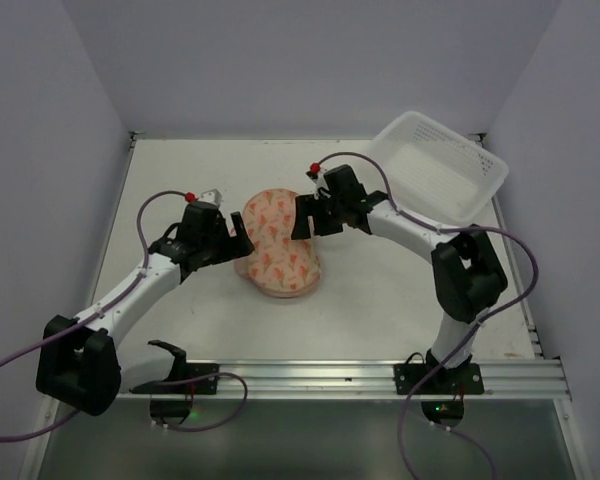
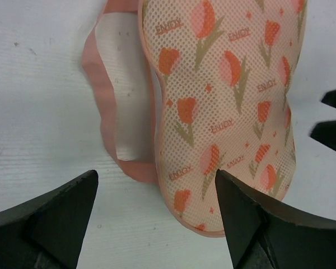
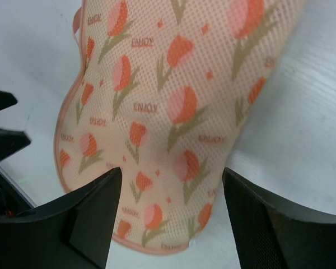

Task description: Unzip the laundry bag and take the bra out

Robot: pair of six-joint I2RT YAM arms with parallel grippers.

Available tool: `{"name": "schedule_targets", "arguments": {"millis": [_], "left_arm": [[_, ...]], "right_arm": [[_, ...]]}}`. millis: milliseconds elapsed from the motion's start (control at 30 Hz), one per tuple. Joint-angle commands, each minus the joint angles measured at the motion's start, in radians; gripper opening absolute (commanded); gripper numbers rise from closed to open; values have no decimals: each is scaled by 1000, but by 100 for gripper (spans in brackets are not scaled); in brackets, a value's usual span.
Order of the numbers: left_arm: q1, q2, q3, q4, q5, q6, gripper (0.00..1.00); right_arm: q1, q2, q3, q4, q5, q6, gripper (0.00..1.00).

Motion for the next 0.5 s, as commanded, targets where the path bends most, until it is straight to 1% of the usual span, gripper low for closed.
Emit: {"name": "schedule_targets", "arguments": {"millis": [0,33,67,100,133,200,233,300,333,367,433,467], "left_arm": [[9,47,24,65,30,-15,88],[11,60,23,76,30,-25,86],[11,84,23,99,32,-37,84],[11,96,26,111,30,-44,80],[11,110,27,137,27,-51,78],[11,152,33,164,27,-60,73],[11,182,43,185,32,-61,71],[11,214,59,196,38,-60,67],[11,244,76,204,35,-60,66],[11,257,81,208,30,-55,64],[11,294,95,213,16,-54,57],[11,305,105,213,10,-54,51]], "right_arm": [[-18,-225,-85,-30,100,62,75],[-18,-265,-111,-34,116,71,77],[-19,-303,-134,-40,148,81,82],[-21,-345,-183,-44,162,102,83],[-21,-426,-210,-47,174,111,85],[-22,-507,-286,-49,205,146,89],[-24,-588,-311,-49,214,156,91],[-22,-667,-378,-54,245,182,95],[-22,-739,-403,-54,252,187,96],[-22,-774,-423,-54,258,190,96],[-24,-840,-483,-58,274,197,96],[-24,-897,-518,-61,286,202,96]]}}
